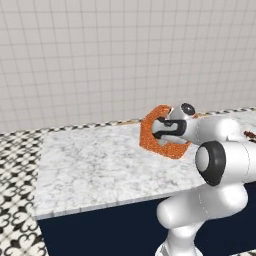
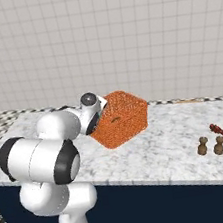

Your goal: Open the cabinet, pick up the bread from the cabinet and place it in the basket. Then move the basket to the dining counter.

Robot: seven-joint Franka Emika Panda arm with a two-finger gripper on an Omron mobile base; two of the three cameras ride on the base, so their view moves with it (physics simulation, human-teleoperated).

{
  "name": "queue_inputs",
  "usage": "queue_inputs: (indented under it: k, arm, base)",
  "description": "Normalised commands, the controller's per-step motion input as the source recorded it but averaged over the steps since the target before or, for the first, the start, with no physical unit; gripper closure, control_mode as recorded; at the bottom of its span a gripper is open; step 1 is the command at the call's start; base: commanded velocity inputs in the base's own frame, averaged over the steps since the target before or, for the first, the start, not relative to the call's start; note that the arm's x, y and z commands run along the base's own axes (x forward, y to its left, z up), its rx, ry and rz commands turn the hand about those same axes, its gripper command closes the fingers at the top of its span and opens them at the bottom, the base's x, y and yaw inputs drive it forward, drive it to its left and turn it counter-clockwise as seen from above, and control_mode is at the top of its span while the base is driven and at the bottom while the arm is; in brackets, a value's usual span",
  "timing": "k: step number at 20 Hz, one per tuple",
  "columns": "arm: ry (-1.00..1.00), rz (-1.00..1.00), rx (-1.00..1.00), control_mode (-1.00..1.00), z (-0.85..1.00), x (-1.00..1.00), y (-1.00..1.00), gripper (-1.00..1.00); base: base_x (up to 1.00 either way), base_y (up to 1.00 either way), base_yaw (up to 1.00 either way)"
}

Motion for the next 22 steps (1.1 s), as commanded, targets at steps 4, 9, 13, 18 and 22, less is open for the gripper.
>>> queue_inputs:
  k: [4, 9, 13, 18, 22]
  arm:
    - [0.15, 0.0, 0.0, -1.0, -0.01, 0.36, 0.0, 1.0]
    - [0.12, 0.0, 0.0, -1.0, -0.07, 0.12, 0.0, -1.0]
    - [0.0, 0.0, 0.0, -1.0, 0.0, 0.0, 0.0, -1.0]
    - [0.0, -0.01, 0.0, -1.0, 0.49, -0.13, -0.02, -1.0]
    - [0.01, -0.02, 0.0, -1.0, 0.91, -0.47, 0.0, -1.0]
  base:
    - [0.0, 0.0, 0.0]
    - [0.0, 0.0, 0.0]
    - [0.0, 0.0, 0.0]
    - [0.0, 0.0, 0.0]
    - [0.0, 0.0, 0.0]
